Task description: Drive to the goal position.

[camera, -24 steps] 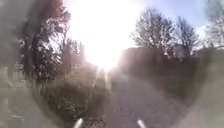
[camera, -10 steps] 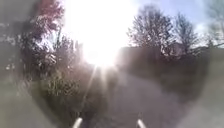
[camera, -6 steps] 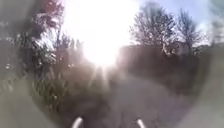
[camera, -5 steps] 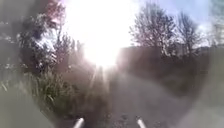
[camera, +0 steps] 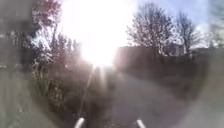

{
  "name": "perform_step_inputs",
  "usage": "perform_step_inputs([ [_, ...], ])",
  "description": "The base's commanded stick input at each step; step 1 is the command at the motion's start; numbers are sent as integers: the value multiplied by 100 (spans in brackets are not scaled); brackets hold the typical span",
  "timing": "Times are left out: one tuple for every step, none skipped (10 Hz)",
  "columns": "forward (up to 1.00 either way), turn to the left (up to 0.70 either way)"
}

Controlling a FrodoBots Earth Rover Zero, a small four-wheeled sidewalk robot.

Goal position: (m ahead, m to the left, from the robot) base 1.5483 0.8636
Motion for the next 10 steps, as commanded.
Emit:
perform_step_inputs([
  [50, -49],
  [50, -40],
  [50, -11],
  [50, -9],
  [50, -7],
  [50, -5],
  [50, -4],
  [50, -2],
  [50, 0],
  [50, 0],
])
